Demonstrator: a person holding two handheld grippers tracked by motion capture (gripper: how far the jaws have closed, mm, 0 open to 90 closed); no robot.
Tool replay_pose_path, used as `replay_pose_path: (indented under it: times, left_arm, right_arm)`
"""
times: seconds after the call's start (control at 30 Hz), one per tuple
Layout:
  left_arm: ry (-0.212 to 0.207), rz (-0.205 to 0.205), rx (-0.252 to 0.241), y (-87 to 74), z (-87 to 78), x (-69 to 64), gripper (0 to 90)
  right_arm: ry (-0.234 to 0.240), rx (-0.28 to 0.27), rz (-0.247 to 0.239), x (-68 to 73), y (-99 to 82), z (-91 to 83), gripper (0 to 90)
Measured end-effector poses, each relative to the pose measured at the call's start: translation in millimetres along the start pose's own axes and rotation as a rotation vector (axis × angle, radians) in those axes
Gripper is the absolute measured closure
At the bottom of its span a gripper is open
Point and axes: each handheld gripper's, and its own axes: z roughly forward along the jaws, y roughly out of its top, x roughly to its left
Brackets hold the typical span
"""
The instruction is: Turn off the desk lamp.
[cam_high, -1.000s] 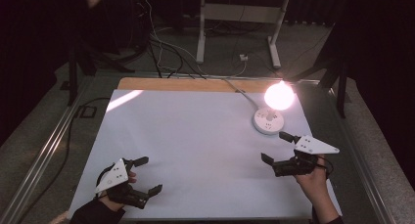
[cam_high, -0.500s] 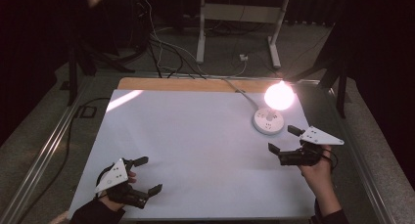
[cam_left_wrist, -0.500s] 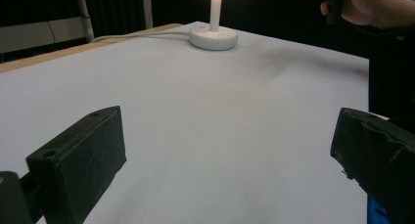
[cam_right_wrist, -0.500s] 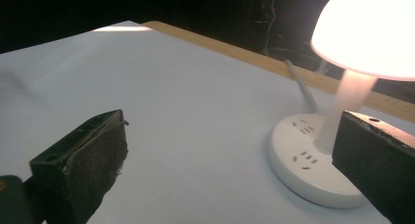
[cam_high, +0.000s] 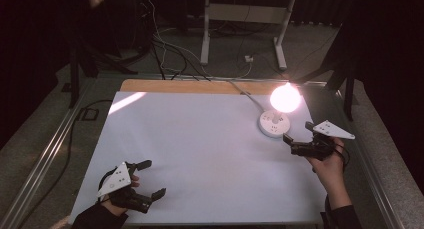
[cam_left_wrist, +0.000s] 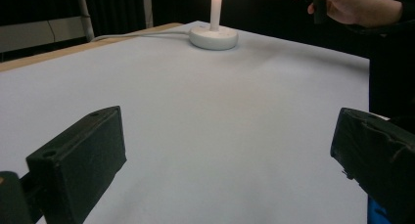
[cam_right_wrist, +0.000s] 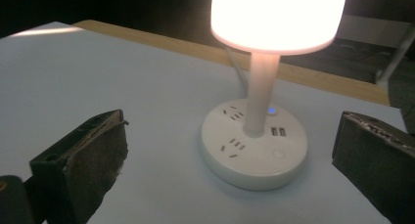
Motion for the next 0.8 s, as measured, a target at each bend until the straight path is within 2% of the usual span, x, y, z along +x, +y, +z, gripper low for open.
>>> replay_pose_path:
  times: [0.17,0.2,0.23,0.3,0.37,0.57,0.6,0.7,0.73,0.8]
  left_arm:
    - [0.000,-0.003,-0.003,0.0,-0.1,0.4,0.6]
    - [0.000,-0.002,-0.001,-0.1,-0.2,0.4,0.6]
    - [0.000,-0.002,0.000,-0.1,-0.2,0.4,0.6]
    - [0.000,0.000,-0.002,0.1,-0.2,0.2,0.6]
    - [0.003,-0.002,-0.003,0.0,-0.4,0.3,0.6]
    - [0.006,-0.005,-0.005,0.0,-1.0,0.8,0.6]
    - [0.006,-0.003,-0.004,0.0,-1.0,0.7,0.6]
    - [0.004,-0.002,-0.004,0.2,-1.0,0.5,0.6]
    - [0.004,-0.003,-0.003,0.1,-1.0,0.5,0.6]
    - [0.004,-0.003,-0.003,0.0,-1.0,0.7,0.6]
  right_arm:
    - [-0.032,-0.005,0.010,-6.1,-1.5,4.9,0.0]
    - [-0.044,-0.001,0.022,-8.2,-2.0,7.8,3.9]
    - [-0.044,-0.001,0.022,-8.2,-2.0,7.8,3.9]
    - [-0.073,-0.012,0.040,-10.8,-1.9,12.0,8.8]
    - [-0.082,-0.018,0.063,-12.5,-0.9,14.5,14.6]
    - [-0.118,0.000,0.096,-15.8,1.6,24.3,24.4]
    - [-0.132,0.008,0.107,-16.8,1.4,28.5,32.6]
    - [-0.148,0.017,0.105,-18.0,0.6,32.8,35.8]
    - [-0.169,0.034,0.109,-19.4,-0.2,37.1,44.5]
    - [-0.173,0.040,0.110,-20.2,-0.8,39.1,47.2]
